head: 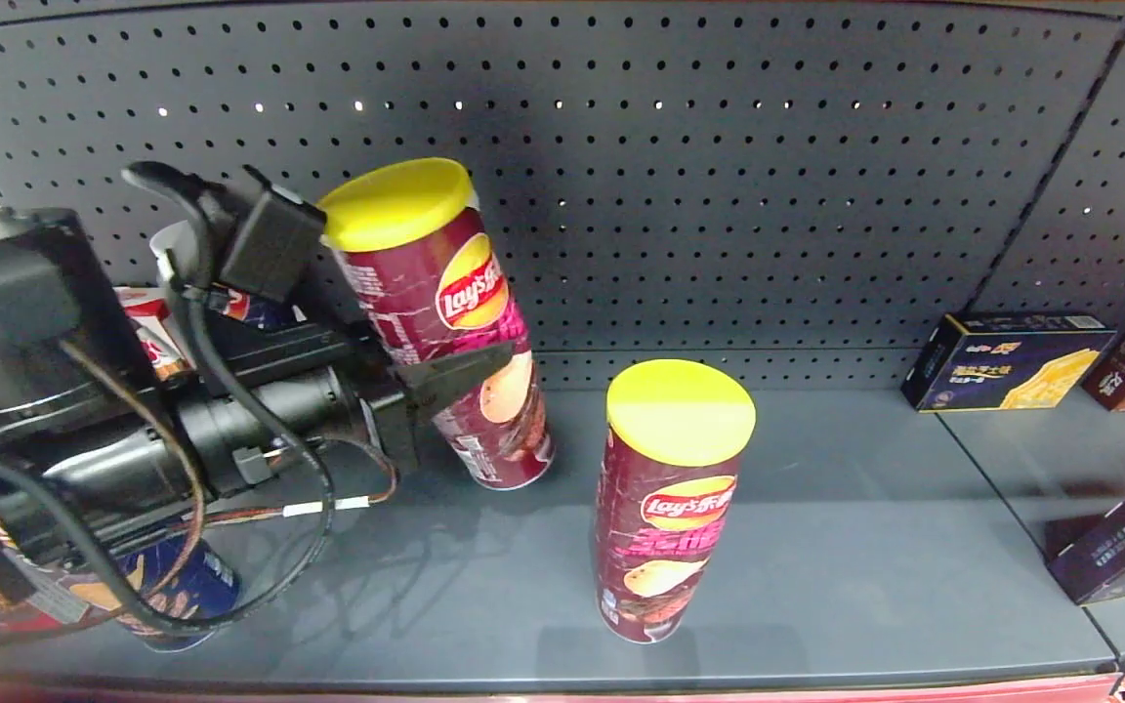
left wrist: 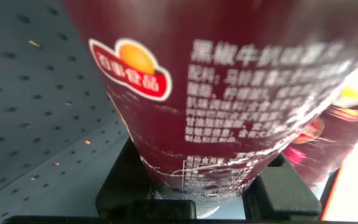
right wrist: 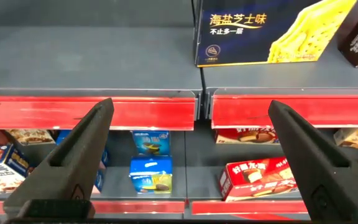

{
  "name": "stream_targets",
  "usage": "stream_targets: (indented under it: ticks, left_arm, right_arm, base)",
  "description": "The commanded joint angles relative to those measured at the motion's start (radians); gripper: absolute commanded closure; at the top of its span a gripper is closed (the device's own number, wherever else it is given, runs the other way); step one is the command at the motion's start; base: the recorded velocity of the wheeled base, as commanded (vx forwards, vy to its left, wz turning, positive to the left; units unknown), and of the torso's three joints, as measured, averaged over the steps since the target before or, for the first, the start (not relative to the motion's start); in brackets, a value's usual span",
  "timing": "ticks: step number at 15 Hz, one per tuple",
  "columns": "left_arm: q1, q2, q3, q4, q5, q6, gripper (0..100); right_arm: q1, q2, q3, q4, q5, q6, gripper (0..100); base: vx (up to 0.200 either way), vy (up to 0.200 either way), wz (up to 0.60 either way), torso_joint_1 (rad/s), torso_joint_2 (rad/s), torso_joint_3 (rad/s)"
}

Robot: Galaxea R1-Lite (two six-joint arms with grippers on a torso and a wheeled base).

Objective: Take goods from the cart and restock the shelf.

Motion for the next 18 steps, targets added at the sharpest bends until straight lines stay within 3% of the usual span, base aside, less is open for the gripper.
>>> stream_targets:
  ticks: [1, 2, 4, 6, 7, 8, 11, 13, 18]
  left_arm:
    - [0.000, 0.080, -0.092, 0.055, -0.055, 0.004, 100]
    - [0.002, 0.113, -0.172, 0.112, -0.121, 0.004, 100]
    - [0.006, 0.165, -0.267, 0.190, -0.128, 0.036, 100]
    - [0.034, 0.207, -0.355, 0.311, -0.187, 0.113, 100]
    - [0.038, 0.231, -0.393, 0.360, -0.238, 0.173, 100]
    - [0.040, 0.251, -0.415, 0.372, -0.255, 0.190, 100]
    - [0.052, 0.334, -0.494, 0.375, -0.324, 0.196, 100]
    - [0.054, 0.383, -0.542, 0.378, -0.382, 0.225, 100]
    - [0.052, 0.477, -0.631, 0.386, -0.387, 0.253, 100]
  right_arm:
    - [0.000, 0.001, 0.000, -0.001, 0.000, 0.000, 0]
    - [0.000, 0.001, 0.000, -0.001, 0.000, 0.000, 0]
    - [0.000, 0.003, 0.000, -0.001, 0.000, 0.000, 0]
    - [0.000, 0.001, 0.000, -0.001, 0.000, 0.000, 0]
    - [0.000, 0.001, 0.000, -0.001, 0.000, 0.000, 0]
    - [0.000, 0.001, 0.000, -0.001, 0.000, 0.000, 0]
    - [0.000, 0.001, 0.000, -0.001, 0.000, 0.000, 0]
    - [0.000, 0.001, 0.000, -0.001, 0.000, 0.000, 0]
    - [0.000, 0.001, 0.000, -0.001, 0.000, 0.000, 0]
  base:
    - [0.000, 0.000, 0.00, 0.000, 0.00, 0.000]
    - [0.000, 0.000, 0.00, 0.000, 0.00, 0.000]
    - [0.000, 0.000, 0.00, 0.000, 0.00, 0.000]
    - [0.000, 0.000, 0.00, 0.000, 0.00, 0.000]
    - [0.000, 0.000, 0.00, 0.000, 0.00, 0.000]
    - [0.000, 0.000, 0.00, 0.000, 0.00, 0.000]
    - [0.000, 0.000, 0.00, 0.000, 0.00, 0.000]
    - [0.000, 0.000, 0.00, 0.000, 0.00, 0.000]
    - [0.000, 0.000, 0.00, 0.000, 0.00, 0.000]
